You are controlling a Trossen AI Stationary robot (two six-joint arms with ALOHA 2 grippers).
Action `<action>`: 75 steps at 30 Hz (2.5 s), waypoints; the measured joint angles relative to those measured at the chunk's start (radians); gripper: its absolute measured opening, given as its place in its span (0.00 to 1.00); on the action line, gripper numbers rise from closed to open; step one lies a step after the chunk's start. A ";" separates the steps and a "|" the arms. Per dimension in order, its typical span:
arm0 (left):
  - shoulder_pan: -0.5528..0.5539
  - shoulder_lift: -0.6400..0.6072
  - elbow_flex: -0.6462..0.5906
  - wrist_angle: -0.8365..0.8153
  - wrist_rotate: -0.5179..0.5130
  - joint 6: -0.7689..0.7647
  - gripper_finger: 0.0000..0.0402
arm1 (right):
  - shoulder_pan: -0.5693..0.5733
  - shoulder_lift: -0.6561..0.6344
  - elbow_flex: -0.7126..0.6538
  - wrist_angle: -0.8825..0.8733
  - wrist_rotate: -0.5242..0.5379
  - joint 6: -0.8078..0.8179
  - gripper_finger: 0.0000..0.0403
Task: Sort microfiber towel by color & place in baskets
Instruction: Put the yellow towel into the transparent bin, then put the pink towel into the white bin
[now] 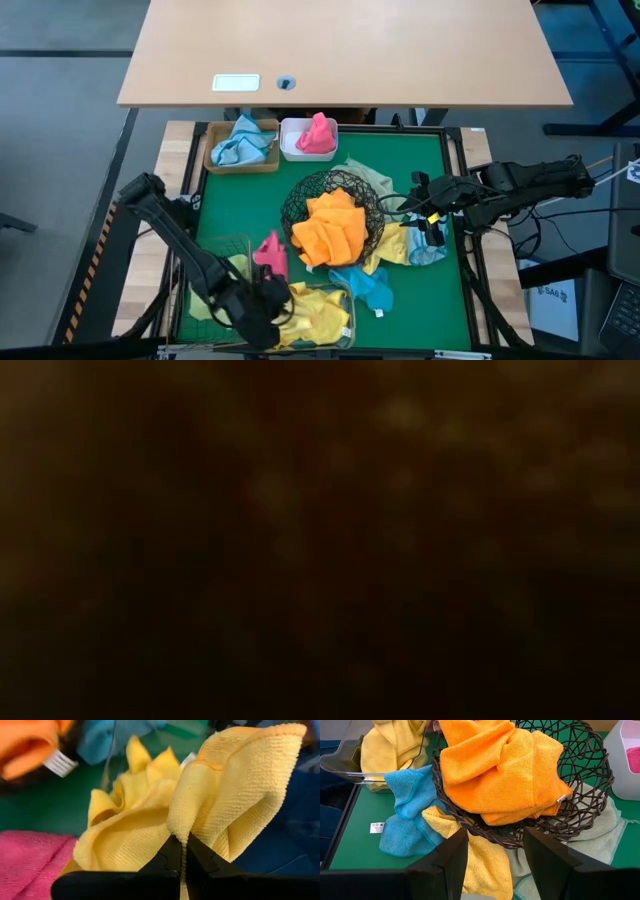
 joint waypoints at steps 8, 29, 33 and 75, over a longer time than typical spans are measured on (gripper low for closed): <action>0.027 0.109 0.000 0.002 0.053 0.002 0.04 | 0.000 0.000 0.000 0.000 0.000 0.000 0.47; 0.115 0.131 0.000 0.158 0.118 0.096 0.35 | 0.000 0.000 0.000 0.001 0.000 0.000 0.47; 0.136 0.131 0.000 0.212 0.151 0.164 0.35 | 0.000 0.000 0.000 0.000 0.000 0.000 0.47; 0.419 0.031 -0.279 -0.368 0.335 0.186 0.35 | 0.000 0.000 0.001 -0.016 -0.001 0.000 0.47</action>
